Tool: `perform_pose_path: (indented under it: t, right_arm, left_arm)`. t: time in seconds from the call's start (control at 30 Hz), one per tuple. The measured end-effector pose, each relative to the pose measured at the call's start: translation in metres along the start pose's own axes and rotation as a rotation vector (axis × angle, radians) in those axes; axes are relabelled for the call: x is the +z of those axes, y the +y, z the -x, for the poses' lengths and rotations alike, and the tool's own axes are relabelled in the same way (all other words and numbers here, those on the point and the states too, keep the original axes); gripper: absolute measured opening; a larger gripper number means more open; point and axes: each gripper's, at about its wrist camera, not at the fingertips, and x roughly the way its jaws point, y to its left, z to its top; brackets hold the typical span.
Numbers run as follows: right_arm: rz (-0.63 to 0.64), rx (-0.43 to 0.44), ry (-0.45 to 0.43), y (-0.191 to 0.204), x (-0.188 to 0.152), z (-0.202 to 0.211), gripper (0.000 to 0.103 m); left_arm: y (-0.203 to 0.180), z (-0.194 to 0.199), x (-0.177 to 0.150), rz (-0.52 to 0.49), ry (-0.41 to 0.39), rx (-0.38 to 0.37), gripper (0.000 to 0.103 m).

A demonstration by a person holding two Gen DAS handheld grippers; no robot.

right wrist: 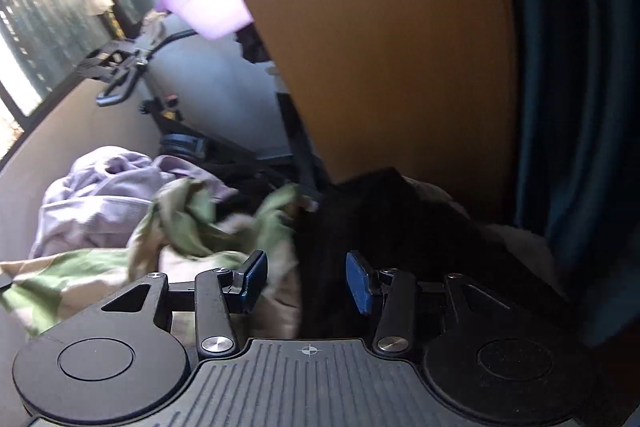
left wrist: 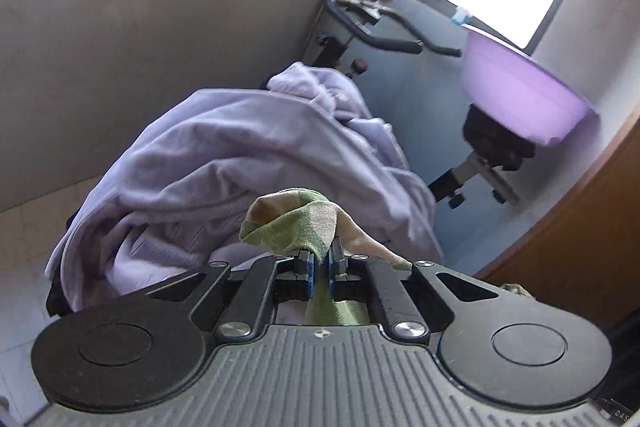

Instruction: Fold clothes

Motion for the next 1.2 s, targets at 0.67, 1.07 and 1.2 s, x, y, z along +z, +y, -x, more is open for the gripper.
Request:
perform_pose_path:
  t: [0.67, 1.07, 1.2]
  right_arm:
    - [0.084, -0.149, 0.070, 0.012, -0.035, -0.064, 0.020]
    - [0.025, -0.121, 0.038, -0.005, -0.046, -0.036, 0.021]
    - [0.029, -0.117, 0.043, -0.002, -0.037, -0.040, 0.021]
  left_arm:
    - [-0.001, -0.032, -0.023, -0.130, 0.115, 0.095, 0.017]
    - [-0.060, -0.006, -0.012, -0.225, 0.119, -0.053, 0.067]
    - [-0.097, -0.010, -0.027, -0.251, 0.167, -0.158, 0.077]
